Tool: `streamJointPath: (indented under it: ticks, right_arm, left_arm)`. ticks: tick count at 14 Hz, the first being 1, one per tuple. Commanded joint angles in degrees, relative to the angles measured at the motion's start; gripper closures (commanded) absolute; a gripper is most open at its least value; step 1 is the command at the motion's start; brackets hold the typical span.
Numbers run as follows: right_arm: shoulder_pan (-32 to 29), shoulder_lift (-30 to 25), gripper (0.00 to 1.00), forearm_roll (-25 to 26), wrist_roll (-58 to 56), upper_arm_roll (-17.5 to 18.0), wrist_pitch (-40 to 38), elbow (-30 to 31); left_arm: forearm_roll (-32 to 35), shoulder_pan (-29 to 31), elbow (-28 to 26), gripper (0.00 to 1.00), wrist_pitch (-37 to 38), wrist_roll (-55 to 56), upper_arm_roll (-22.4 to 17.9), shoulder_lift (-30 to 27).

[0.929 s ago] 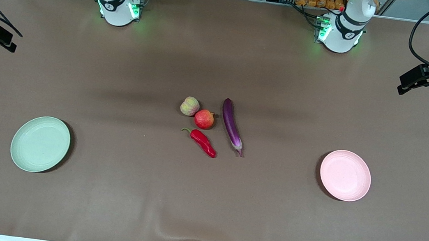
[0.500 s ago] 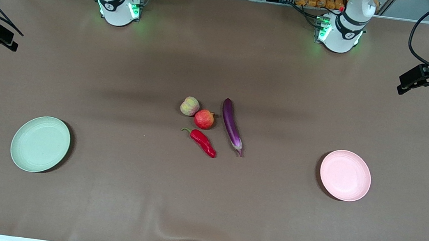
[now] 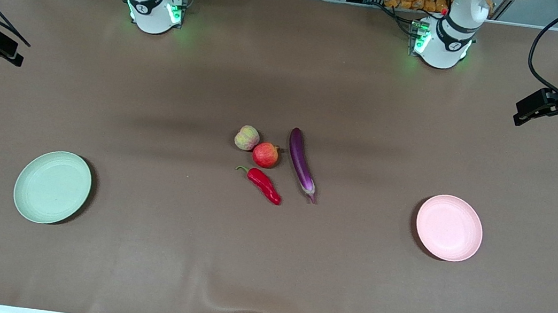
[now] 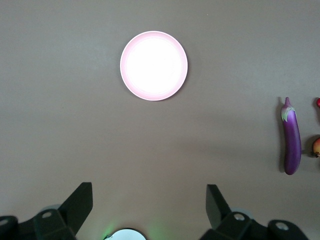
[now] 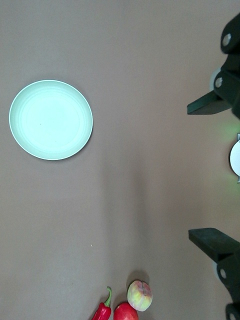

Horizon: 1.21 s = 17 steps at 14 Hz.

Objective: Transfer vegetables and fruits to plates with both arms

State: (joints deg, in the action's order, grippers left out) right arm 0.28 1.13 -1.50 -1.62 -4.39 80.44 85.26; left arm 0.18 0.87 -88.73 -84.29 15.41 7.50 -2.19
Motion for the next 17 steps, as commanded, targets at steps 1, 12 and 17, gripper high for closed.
streamJointPath:
  ticks: [1, 12, 17]
  right_arm:
    - [-0.98, -0.16, 0.00, -0.52, 0.39, 0.79, -0.20, 0.26]
    - [-0.89, -0.16, 0.00, -0.70, 0.57, 0.88, -0.29, 0.26]
    - [-1.07, -0.16, 0.00, -1.14, 0.57, 0.79, -0.90, 0.26]
  left_arm:
    - [0.17, -0.16, -0.39, 0.00, -1.31, 0.41, 0.41, 0.25]
    - [0.17, -5.42, -12.61, 0.00, -25.29, 15.69, 5.94, 10.78]
    - [0.26, -14.38, -12.52, 0.00, -36.27, 26.99, 5.86, 22.38]
